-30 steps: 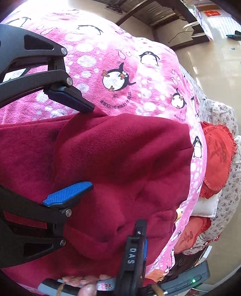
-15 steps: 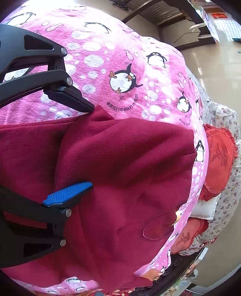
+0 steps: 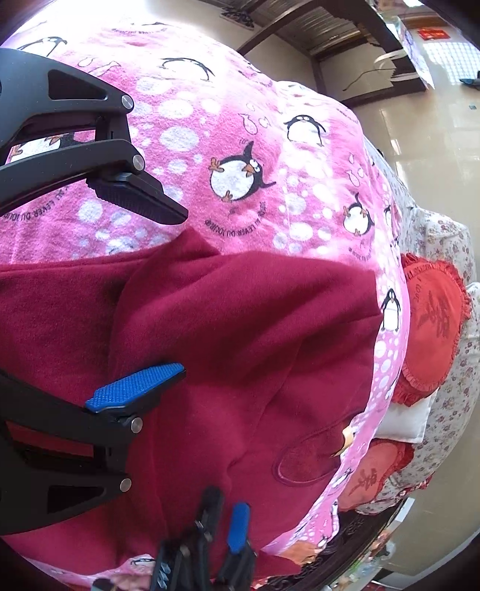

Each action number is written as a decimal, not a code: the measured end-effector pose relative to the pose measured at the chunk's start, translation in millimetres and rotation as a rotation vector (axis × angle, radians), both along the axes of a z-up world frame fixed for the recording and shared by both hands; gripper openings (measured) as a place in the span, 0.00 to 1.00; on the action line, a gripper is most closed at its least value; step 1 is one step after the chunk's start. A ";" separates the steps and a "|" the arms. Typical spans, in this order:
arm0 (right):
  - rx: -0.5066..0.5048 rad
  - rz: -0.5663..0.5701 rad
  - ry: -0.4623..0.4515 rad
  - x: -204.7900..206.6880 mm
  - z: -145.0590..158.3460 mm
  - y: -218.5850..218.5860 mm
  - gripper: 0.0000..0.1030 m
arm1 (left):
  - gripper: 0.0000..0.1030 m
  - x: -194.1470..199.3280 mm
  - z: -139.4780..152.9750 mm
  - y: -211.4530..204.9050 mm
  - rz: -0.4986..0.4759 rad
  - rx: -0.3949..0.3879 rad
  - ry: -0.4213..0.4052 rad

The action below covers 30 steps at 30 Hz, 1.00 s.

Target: Fold small clothes

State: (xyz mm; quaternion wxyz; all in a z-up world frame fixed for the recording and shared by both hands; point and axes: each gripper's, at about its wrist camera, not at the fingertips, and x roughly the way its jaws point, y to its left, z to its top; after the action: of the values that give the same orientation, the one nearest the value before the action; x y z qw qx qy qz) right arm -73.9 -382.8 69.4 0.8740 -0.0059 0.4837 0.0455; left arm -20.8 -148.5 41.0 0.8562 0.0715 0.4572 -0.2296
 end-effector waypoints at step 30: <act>-0.035 -0.395 -0.176 -55.4 51.1 -99.5 0.49 | 0.76 49.4 -6.1 -22.4 0.107 0.067 -0.028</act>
State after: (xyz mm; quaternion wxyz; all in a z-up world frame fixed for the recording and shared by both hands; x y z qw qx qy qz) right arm -129.3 -482.4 120.5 0.9047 0.0698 0.3978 -0.1355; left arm 28.6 -170.9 34.8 0.8706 0.0788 0.4560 -0.1671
